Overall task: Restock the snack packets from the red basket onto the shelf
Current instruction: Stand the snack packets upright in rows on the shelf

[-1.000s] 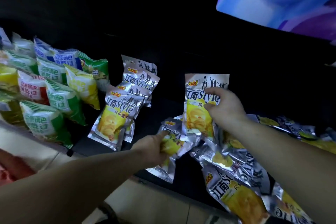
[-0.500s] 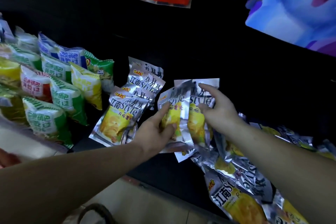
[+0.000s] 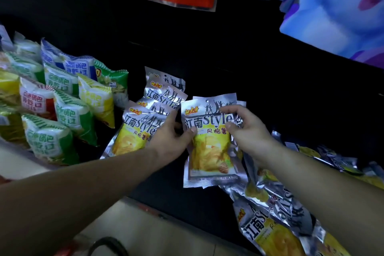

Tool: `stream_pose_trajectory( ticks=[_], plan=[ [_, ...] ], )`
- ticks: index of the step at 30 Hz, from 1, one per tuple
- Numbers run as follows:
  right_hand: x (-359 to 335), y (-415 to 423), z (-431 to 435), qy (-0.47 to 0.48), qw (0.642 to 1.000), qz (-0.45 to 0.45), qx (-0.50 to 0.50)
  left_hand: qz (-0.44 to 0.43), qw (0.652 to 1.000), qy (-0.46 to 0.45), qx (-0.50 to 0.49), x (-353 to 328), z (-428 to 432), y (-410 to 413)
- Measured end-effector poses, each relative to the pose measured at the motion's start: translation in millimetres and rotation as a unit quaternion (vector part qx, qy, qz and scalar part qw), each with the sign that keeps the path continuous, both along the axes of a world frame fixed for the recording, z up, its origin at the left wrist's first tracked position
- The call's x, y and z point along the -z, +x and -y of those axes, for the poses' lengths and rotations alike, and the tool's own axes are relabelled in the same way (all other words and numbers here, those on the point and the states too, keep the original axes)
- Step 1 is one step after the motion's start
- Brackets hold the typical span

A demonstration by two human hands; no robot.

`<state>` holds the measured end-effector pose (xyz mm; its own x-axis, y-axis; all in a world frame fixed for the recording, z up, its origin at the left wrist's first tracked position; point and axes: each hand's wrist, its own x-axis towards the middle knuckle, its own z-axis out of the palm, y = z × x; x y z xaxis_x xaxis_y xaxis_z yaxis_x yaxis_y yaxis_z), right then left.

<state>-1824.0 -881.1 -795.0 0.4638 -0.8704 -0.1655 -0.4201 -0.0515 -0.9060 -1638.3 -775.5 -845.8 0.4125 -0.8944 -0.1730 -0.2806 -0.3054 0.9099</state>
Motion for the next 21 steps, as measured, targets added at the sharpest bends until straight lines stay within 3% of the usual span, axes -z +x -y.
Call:
stream_pose_trajectory(
  ticks=[4, 9, 13, 18, 21],
  plan=[
    [1.7, -2.3, 0.7, 0.071, 0.996, 0.016, -0.048, -0.204, 0.979, 0.006, -0.015, -5.5, 3.4, 8.6],
    [-1.8, -2.4, -4.6, 0.052, 0.996, -0.010, -0.074, -0.283, 0.958, -0.002, -0.044, -13.6, 6.0, 12.7],
    [-11.6, -0.2, -9.6, 0.008, 0.994, -0.062, -0.086, -0.308, 0.951, 0.005, -0.035, -20.1, 3.4, 13.0],
    [-7.1, 1.1, -5.3, -0.044, 0.998, -0.016, -0.048, -0.273, 0.961, 0.036, 0.016, -16.3, -3.6, 19.2],
    [5.3, 3.3, 1.3, -0.058, 0.996, -0.040, -0.058, -0.272, 0.962, 0.031, 0.009, -11.6, -7.2, 23.7]
  ],
)
